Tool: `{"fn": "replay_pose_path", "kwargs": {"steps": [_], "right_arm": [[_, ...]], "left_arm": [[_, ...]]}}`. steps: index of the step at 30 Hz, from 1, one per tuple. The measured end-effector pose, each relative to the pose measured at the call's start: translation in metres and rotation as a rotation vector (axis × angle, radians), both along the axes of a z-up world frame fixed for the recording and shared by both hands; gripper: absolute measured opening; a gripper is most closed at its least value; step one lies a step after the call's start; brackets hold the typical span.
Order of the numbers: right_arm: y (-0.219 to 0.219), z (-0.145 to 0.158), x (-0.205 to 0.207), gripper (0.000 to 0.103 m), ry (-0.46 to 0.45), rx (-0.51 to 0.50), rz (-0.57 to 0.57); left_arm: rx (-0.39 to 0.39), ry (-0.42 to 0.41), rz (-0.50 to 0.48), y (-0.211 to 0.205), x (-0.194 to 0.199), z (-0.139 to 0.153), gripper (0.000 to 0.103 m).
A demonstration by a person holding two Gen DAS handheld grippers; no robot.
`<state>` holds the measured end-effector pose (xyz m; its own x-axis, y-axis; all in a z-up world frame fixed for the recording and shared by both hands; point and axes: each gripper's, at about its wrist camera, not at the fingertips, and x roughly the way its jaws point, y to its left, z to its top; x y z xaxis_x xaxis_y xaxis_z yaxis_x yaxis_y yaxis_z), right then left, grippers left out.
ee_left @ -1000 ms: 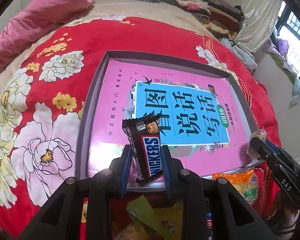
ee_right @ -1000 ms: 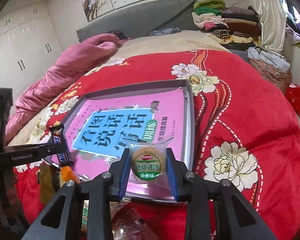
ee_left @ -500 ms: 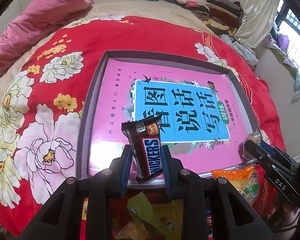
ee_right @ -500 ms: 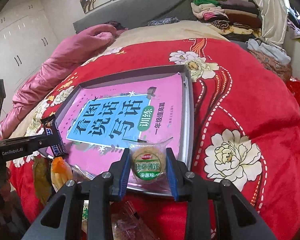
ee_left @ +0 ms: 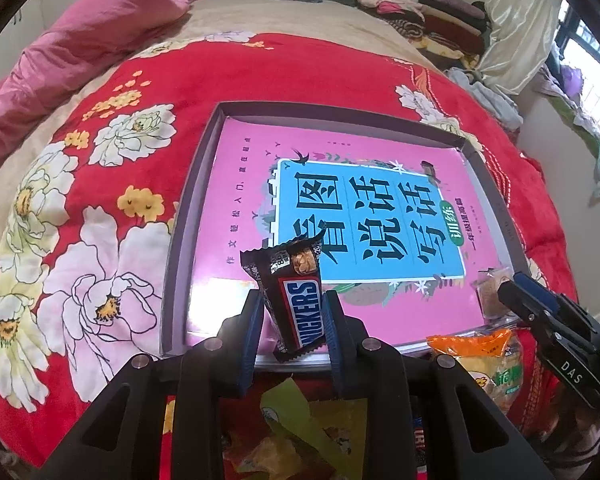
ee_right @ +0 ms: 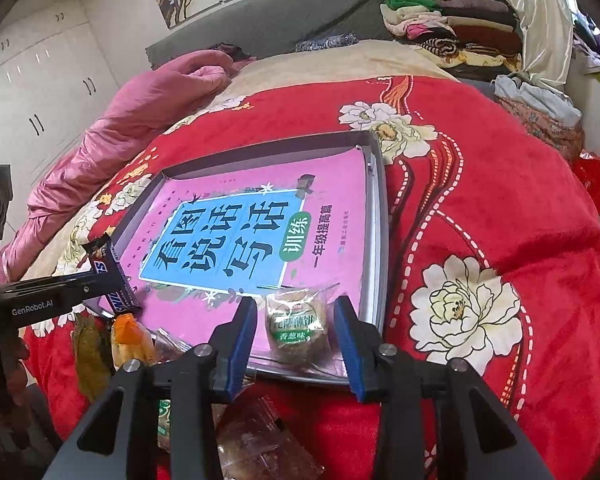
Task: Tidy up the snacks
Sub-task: 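Release the Snickers bar into the tray while the right tool releases the biscuit pack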
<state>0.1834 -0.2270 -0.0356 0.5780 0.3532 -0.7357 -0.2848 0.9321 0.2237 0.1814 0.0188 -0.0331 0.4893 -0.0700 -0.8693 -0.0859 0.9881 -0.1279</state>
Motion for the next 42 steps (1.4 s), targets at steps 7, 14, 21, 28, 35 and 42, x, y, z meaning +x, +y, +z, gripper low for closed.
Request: {"fn": "replay_pose_path", "kwargs": {"steps": [7, 14, 21, 28, 35, 42], "right_arm": [[-0.001, 0.004, -0.002, 0.044, -0.015, -0.006, -0.005], [-0.007, 0.009, -0.003, 0.046, -0.038, 0.012, -0.021], [-0.009, 0.024, -0.013, 0.051, -0.109, 0.042, -0.012], [-0.001, 0.040, -0.023, 0.059, -0.199, 0.030, 0.016], [0.003, 0.045, -0.027, 0.063, -0.234, 0.014, 0.026], [-0.001, 0.048, -0.032, 0.065, -0.260, -0.006, 0.001]], "left_arm": [[0.012, 0.005, 0.001, -0.001, -0.001, 0.001, 0.041], [0.015, -0.010, 0.001, -0.002, -0.004, 0.007, 0.051], [0.013, -0.046, 0.005, -0.001, -0.008, 0.019, 0.058], [0.000, -0.120, 0.004, 0.000, -0.015, 0.040, 0.067], [-0.003, -0.184, 0.003, 0.000, -0.023, 0.058, 0.073], [0.001, -0.224, 0.018, 0.002, -0.031, 0.065, 0.076]]}}
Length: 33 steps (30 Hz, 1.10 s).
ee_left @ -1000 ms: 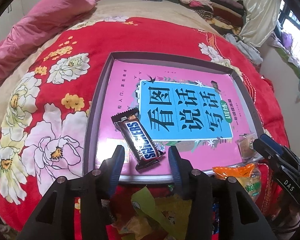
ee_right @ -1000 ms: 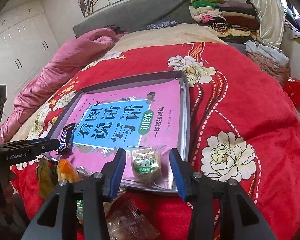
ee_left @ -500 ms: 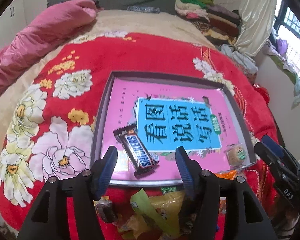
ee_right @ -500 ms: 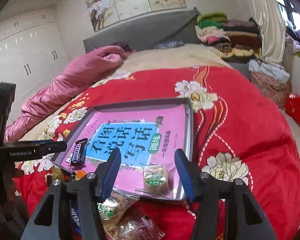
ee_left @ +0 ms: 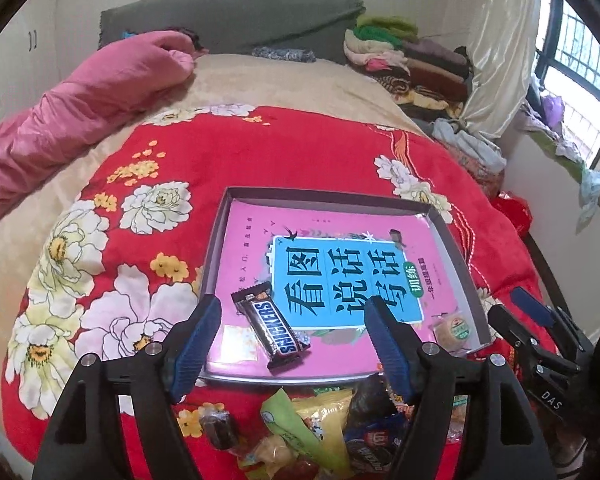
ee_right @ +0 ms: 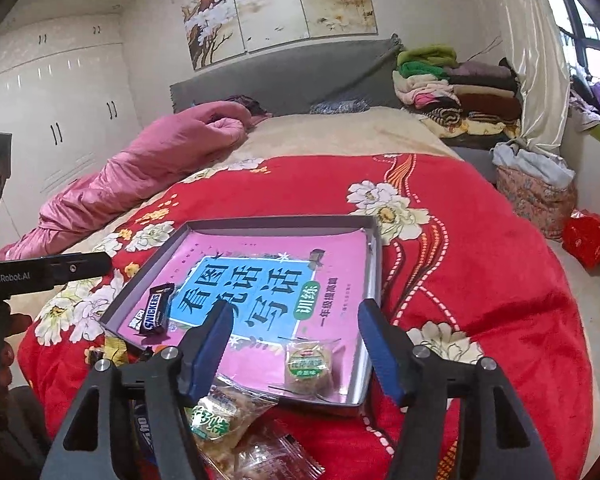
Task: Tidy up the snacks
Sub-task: 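Release the Snickers bar into the tray while the right tool releases the biscuit pack, then move both tools back toward the snack pile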
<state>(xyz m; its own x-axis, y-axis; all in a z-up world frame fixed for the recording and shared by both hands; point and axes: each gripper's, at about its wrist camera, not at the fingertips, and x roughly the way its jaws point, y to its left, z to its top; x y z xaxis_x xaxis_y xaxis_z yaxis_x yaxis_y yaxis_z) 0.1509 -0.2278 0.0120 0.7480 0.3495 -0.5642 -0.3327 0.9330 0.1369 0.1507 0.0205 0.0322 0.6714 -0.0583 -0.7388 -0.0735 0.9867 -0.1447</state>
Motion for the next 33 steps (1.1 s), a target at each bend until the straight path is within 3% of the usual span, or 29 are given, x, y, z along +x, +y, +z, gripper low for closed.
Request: {"fn": "replay_pose_path", "kwargs": {"steps": [13, 33], "right_arm": [[-0.009, 0.039, -0.048, 0.086, -0.205, 0.072, -0.027], [0.011, 0.045, -0.079, 0.090, -0.187, 0.062, 0.036]], "left_arm": [[0.015, 0.001, -0.004, -0.009, -0.016, 0.006, 0.078], [-0.002, -0.072, -0.027, -0.007, -0.054, 0.032, 0.078]]}}
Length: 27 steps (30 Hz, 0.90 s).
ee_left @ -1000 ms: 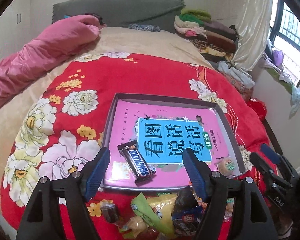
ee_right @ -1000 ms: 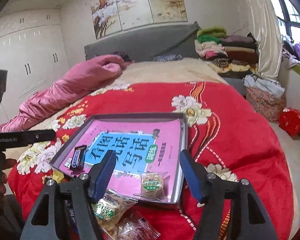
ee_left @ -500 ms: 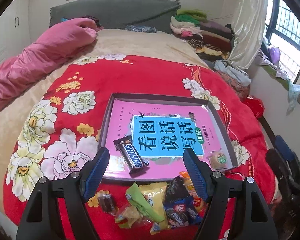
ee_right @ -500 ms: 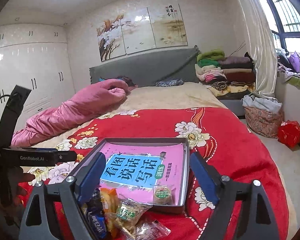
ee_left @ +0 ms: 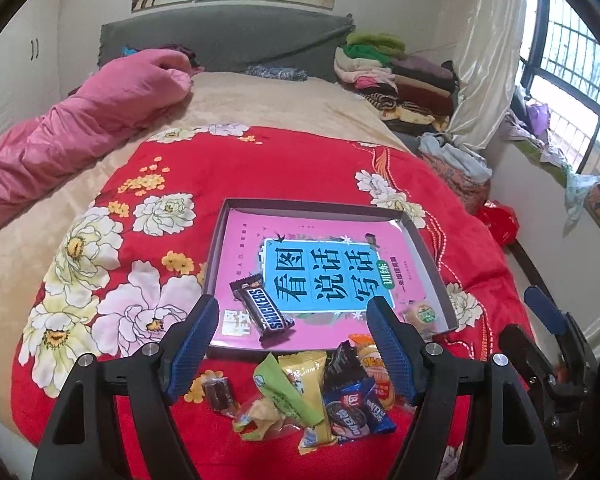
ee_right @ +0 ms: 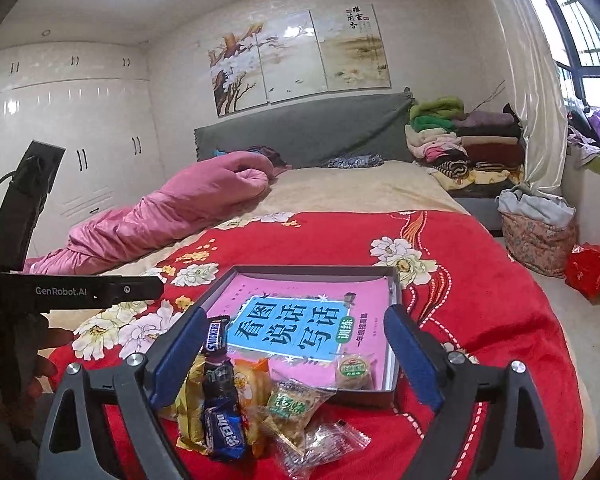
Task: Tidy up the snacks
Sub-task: 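Move both tools back toward the snack pile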
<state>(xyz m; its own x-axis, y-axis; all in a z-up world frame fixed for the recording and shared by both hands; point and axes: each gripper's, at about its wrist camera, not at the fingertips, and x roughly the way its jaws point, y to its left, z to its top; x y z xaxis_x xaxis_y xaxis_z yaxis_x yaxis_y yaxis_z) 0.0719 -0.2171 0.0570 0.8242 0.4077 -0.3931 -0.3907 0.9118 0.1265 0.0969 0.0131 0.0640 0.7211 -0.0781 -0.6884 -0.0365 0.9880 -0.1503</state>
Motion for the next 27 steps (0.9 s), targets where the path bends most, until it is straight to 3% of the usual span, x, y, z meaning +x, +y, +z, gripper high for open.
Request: {"fn": "replay_pose_path", "kwargs": {"steps": [10, 27], "right_arm": [[-0.005, -0.002, -0.002, 0.090, 0.005, 0.002, -0.027], [-0.012, -0.014, -0.003, 0.091, 0.091, -0.017, -0.047]], "left_arm": [[0.001, -0.006, 0.008, 0.006, -0.010, 0.003, 0.078], [-0.022, 0.016, 0.022, 0.033, -0.024, -0.005, 0.078]]}}
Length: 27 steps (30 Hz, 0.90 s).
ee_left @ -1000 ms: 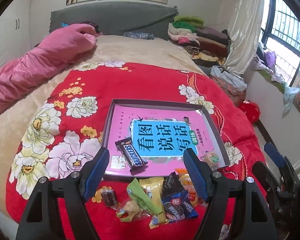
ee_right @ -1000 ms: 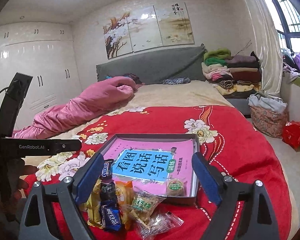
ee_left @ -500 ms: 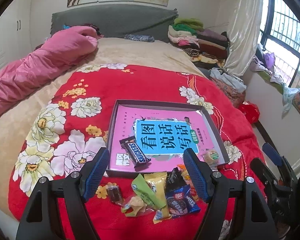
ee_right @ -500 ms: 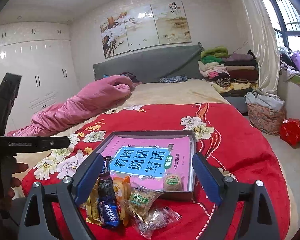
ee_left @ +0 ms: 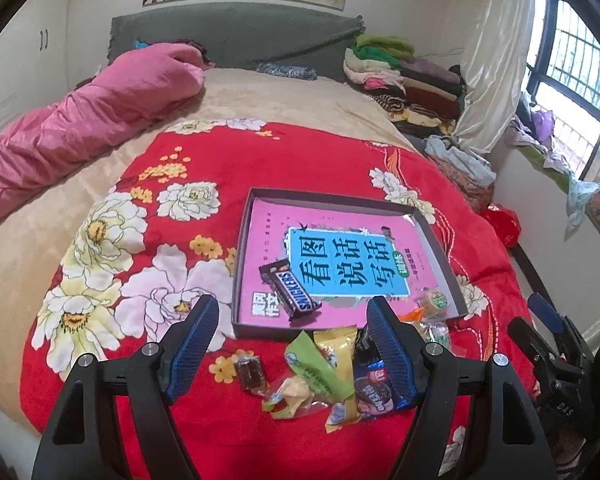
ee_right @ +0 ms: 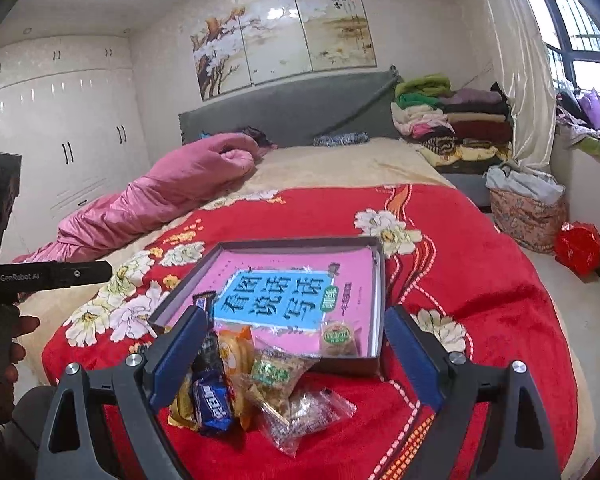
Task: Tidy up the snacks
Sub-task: 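Move both tools back toward the snack pile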
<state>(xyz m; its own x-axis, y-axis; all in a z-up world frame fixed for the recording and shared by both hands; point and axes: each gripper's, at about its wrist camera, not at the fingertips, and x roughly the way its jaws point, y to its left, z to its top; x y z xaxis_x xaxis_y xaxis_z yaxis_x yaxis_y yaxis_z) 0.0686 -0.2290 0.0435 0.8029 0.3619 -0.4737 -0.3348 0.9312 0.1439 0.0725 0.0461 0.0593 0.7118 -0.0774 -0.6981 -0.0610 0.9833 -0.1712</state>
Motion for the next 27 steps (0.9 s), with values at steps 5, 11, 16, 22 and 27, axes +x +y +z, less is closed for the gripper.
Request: {"fn": "replay_pose_path", "kwargs": {"steps": [5, 11, 16, 22, 27], "right_arm": [[0.001, -0.007, -0.004, 0.091, 0.042, -0.017, 0.000], [0.007, -0.013, -0.009, 0.091, 0.074, -0.053, 0.011], [0.011, -0.019, -0.014, 0.091, 0.095, -0.074, 0.022], [0.015, -0.022, -0.016, 0.091, 0.108, -0.093, 0.028], [0.014, -0.022, -0.020, 0.091, 0.108, -0.095, 0.027]], "left_arm": [[-0.011, 0.015, -0.005, 0.002, -0.003, -0.008, 0.078], [-0.019, 0.040, -0.025, -0.002, -0.005, -0.018, 0.078], [-0.031, 0.059, -0.055, -0.010, -0.009, -0.026, 0.078], [-0.073, 0.111, -0.094, -0.024, -0.013, -0.044, 0.078], [-0.079, 0.165, -0.135, -0.038, -0.018, -0.059, 0.078]]}}
